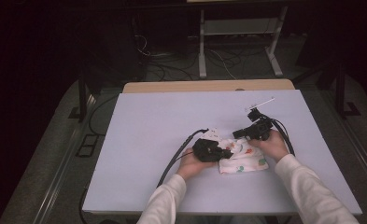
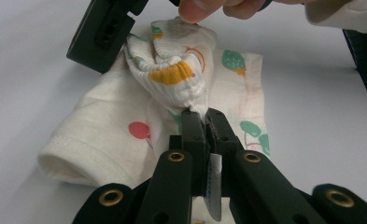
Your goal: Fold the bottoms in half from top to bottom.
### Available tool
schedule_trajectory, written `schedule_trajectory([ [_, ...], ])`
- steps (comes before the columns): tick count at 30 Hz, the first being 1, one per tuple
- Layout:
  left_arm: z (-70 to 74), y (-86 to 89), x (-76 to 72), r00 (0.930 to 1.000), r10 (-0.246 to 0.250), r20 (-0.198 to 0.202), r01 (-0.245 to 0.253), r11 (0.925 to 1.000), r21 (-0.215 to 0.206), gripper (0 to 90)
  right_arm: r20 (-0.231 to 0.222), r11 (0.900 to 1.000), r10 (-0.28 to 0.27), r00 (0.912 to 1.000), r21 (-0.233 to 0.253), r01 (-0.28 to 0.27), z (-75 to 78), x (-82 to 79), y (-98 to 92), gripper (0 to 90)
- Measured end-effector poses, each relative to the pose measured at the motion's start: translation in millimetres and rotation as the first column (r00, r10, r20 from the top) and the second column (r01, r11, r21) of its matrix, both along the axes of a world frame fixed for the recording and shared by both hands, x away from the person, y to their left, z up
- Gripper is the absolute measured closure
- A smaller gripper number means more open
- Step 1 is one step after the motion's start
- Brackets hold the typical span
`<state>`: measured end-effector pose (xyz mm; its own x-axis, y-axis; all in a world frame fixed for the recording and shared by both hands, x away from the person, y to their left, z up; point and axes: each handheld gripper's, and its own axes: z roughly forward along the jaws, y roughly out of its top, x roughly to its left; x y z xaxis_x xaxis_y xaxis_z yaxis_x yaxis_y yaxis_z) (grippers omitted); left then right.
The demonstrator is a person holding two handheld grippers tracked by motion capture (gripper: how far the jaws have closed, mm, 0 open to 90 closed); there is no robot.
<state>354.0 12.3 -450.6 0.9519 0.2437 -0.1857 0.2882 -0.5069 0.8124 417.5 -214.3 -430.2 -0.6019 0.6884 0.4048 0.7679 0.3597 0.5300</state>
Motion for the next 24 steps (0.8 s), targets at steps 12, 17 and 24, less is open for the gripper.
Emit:
schedule_trajectory([
  [12,0.5,3.4,2.2,0.9919,0.022,-0.125,-0.020,0.9997,0.015,66.5,-0.055,0.996,0.079,0.9954,-0.034,-0.080,6.7,-12.7,-0.5,88.3],
  [17,6.7,9.7,5.1,0.9882,0.060,-0.141,-0.063,0.9979,-0.017,56.5,-0.055,0.996,0.081,0.9952,-0.018,-0.082,13.1,-19.5,-3.9,88.3],
  [24,13.6,17.2,9.3,0.9774,0.164,-0.134,-0.172,0.9838,-0.052,37.8,-0.048,0.994,0.104,0.9935,-0.011,-0.104,24.7,-40.7,-6.8,88.3],
])
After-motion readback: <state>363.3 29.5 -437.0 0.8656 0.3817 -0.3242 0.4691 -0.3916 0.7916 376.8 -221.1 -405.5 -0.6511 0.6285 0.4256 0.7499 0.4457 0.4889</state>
